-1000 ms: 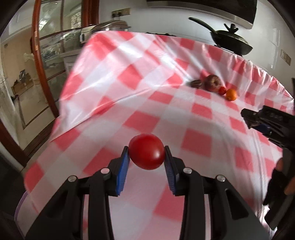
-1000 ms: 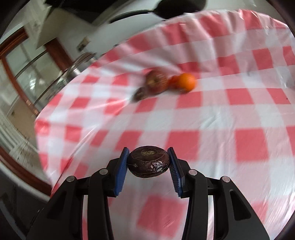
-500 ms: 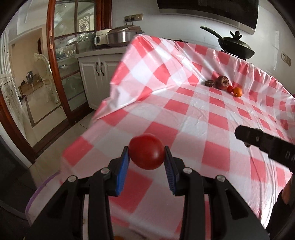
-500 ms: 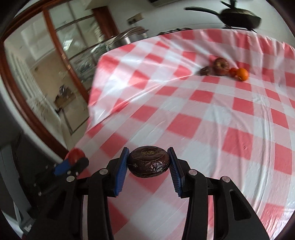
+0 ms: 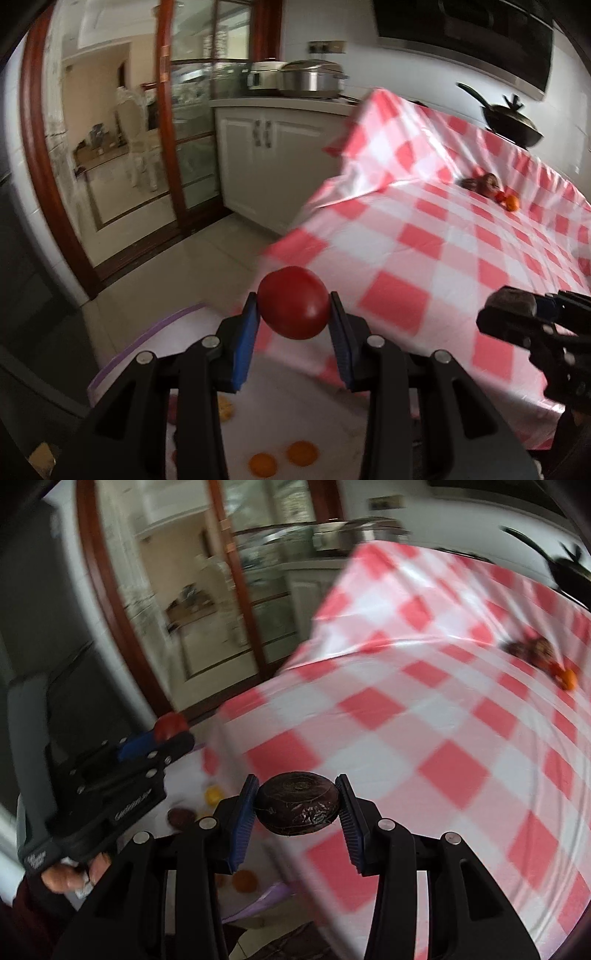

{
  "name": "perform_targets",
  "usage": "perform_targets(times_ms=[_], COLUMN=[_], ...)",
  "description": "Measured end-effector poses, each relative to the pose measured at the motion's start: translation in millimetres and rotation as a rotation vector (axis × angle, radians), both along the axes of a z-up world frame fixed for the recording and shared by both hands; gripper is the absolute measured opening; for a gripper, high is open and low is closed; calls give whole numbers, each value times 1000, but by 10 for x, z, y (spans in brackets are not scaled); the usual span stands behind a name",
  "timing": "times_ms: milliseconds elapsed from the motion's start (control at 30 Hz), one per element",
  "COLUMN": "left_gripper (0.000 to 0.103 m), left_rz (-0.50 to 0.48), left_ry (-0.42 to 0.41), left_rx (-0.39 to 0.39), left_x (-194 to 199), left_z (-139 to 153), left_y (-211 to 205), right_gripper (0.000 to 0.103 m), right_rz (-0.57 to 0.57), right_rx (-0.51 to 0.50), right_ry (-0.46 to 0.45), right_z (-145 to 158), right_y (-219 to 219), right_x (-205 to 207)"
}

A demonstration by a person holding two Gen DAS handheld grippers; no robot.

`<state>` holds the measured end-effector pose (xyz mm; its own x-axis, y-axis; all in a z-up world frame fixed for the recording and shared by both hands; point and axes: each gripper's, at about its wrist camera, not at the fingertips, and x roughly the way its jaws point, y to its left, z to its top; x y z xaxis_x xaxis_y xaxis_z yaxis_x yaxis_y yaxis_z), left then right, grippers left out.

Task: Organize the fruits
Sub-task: 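Carry the dark fruit and red tomato in both tools over the white box, then open both tools to drop the dark fruit and tomato into the box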

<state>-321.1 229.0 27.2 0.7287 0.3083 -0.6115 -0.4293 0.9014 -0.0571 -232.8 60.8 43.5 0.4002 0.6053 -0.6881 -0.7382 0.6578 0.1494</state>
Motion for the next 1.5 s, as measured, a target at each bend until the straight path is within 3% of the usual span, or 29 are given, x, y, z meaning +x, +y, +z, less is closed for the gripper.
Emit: perform_targets(times_ms=[200, 433, 867, 1000, 1267, 1300, 1333, 1367, 1467, 1500], left_gripper=[37, 37, 37, 38, 38, 39, 44, 54, 79, 81], left_rz=[89, 160, 237, 244, 244, 241, 244, 246, 261, 266], left_ry=[22, 108, 332, 374, 404, 406, 403, 398, 372, 367], left_rx=[-36, -117, -192, -210, -193, -192, -190, -188, -172, -168], left_x=[-304, -418, -523, -540, -474, -462, -465, -459, -452, -456], left_z=[-183, -677, -1456, -1595, -1591, -1589, -1577, -1564, -1503, -1497], left_y=[373, 708, 1070, 1104, 1052, 1041, 1037, 1042, 1047, 1054], right_gripper=[43, 43, 43, 43, 44, 48, 60, 64, 66, 67], right_rz=[208, 368, 394, 409, 416, 413, 409, 406, 403, 403], right_rx=[-40, -193, -427, -477, -498, -493, -490, -482, -453, -449], right_ry=[-15, -2, 130, 119, 101, 104, 105, 108, 113, 110], right_z=[-132, -574, -1510, -1664, -1739, -1726, -1713, -1693, -1636, -1613], right_y=[424, 897, 1492, 1603, 1683, 1675, 1669, 1664, 1641, 1632], right_x=[-463, -838, -784, -824, -778, -769, -771, -766, -755, -758])
